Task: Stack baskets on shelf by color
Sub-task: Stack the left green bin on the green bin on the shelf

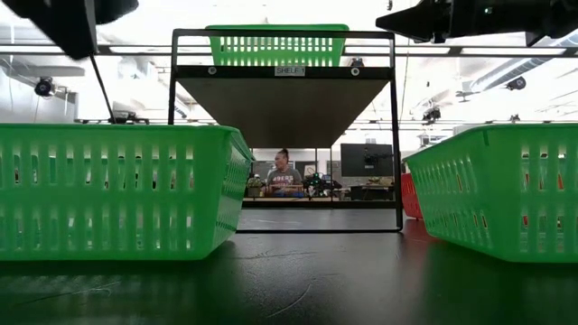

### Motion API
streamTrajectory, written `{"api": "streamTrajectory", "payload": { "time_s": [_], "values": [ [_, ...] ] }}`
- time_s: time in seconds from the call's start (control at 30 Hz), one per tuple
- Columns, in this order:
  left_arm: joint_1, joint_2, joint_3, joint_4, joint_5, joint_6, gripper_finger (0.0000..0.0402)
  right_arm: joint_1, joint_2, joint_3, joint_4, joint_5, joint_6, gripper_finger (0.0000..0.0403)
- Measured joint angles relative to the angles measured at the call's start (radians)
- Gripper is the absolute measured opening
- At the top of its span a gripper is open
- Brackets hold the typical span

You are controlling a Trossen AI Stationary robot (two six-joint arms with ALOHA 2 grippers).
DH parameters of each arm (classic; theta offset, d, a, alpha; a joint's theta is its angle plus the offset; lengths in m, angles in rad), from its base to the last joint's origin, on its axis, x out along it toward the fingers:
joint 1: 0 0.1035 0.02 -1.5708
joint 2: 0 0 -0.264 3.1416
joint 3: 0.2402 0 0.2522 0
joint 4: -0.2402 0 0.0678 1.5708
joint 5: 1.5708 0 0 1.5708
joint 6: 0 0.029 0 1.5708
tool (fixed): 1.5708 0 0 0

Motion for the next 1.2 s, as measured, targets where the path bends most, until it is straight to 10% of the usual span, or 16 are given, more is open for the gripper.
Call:
{"api": "streamTrajectory", "payload": {
  "time_s": [0.7,1.2],
  "values": [
    [0.000,-0.017,-0.338,0.445,-0.042,0.029,0.0184,0.000,0.000,0.000,-0.010,0.000,0.004,0.0009],
    [0.000,-0.022,-0.346,0.417,0.019,0.103,0.0013,0.000,0.000,0.000,-0.017,0.000,0.005,0.0009]
  ]
}}
